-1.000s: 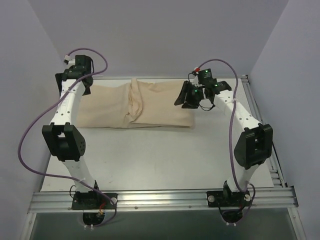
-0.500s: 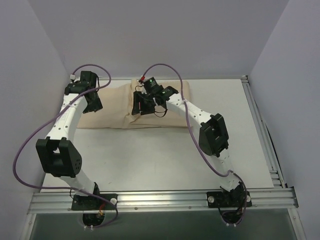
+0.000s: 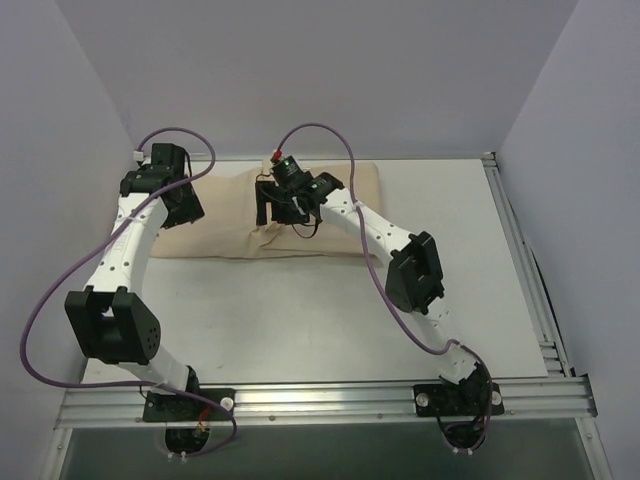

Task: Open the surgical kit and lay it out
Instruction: Open the surgical kit at the center of the board.

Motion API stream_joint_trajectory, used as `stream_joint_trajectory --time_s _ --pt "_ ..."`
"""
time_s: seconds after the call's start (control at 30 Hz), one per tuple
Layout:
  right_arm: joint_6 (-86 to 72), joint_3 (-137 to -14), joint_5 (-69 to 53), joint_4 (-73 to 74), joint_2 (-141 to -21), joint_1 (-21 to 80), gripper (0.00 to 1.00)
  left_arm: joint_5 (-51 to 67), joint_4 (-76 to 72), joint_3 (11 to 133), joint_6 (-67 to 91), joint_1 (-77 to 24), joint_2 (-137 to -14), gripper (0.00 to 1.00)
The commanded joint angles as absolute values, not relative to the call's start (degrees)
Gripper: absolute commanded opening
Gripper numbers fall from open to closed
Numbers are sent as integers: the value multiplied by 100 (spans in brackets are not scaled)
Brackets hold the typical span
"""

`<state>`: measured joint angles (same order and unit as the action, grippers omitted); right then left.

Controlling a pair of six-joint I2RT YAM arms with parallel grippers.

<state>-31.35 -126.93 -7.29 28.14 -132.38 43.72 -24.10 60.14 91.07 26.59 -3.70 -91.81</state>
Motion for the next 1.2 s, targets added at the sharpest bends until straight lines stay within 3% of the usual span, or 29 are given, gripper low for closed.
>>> stream_joint_trajectory --time_s 0.0,0.6,0.9,0.93,1.0,1.17 --pt "-3111 -12902 -343 3243 -13324 4482 75 -2320 5792 9123 2584 -273 -8921 89" --pt "-3164 -13192 -18 3358 -13711 4676 65 -2057 5555 9044 2435 -53 -8701 88" --pt "-3138 -13588 -53 3234 -13983 4667 35 -1925 5511 8938 2461 -35 -8675 88" --pt "-3112 -13623 -44 3191 -13975 4658 18 -1925 5511 8930 2461 -26 -8666 88" --pt "-3032 -13745 -35 3147 -13931 4650 0 -1907 5511 8938 2461 -35 -8648 88" --pt "-2892 -13992 491 3278 -13510 4308 0 -1828 5511 8895 2505 -35 -8657 87"
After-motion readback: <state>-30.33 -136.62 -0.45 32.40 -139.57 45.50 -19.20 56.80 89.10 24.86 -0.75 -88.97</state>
